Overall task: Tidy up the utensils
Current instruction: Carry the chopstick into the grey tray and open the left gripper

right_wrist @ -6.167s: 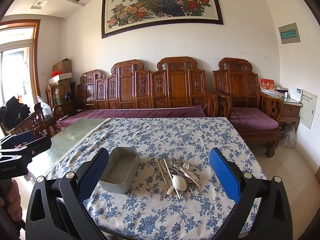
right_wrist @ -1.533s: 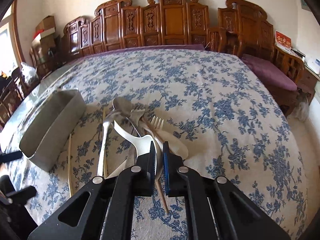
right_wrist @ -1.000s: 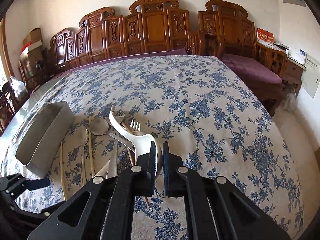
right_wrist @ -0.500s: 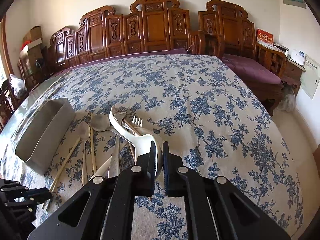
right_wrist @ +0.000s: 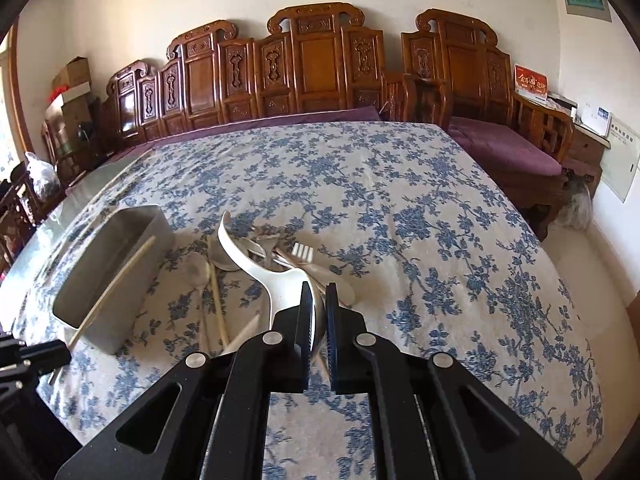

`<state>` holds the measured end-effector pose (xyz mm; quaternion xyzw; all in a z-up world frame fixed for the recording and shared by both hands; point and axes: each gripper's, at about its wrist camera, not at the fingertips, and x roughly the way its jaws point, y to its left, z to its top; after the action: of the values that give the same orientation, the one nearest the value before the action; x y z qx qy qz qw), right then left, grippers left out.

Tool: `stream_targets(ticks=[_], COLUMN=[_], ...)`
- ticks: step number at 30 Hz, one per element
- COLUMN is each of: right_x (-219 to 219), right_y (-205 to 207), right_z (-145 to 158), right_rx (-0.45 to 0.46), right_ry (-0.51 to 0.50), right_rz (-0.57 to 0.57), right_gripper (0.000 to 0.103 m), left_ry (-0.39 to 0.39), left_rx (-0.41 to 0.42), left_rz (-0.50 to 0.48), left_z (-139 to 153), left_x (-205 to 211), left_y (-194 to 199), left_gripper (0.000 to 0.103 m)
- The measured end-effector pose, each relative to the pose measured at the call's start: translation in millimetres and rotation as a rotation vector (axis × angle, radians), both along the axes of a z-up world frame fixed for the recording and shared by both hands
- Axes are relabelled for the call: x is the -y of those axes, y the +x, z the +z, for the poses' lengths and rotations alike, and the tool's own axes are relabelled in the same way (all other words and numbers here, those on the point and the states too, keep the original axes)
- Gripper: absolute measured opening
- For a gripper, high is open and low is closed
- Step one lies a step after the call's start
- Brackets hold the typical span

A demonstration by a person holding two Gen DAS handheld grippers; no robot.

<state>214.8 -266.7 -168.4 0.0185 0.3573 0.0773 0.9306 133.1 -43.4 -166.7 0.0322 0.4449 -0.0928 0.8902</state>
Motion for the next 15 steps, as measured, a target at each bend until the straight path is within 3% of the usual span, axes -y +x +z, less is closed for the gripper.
stream_targets(ticks=[8,15], right_x=[-25.4,-56.8], right_y=[-2.6,-1.8], right_z=[12.4,18.2], right_rx=[0.013,0.015], right_ry=[0.013,0.002], right_rz=[0.023,0.065], right_gripper=[0.007,0.007], left_ry=[0.002,0.013], left_rx=[0.025,-0.021], left_rz=[0.042,0.078], left_z=[16.1,9.1], left_x=[-34.6,-67.2], left_y=[15.3,38.4], left_gripper=[0.004,0.004])
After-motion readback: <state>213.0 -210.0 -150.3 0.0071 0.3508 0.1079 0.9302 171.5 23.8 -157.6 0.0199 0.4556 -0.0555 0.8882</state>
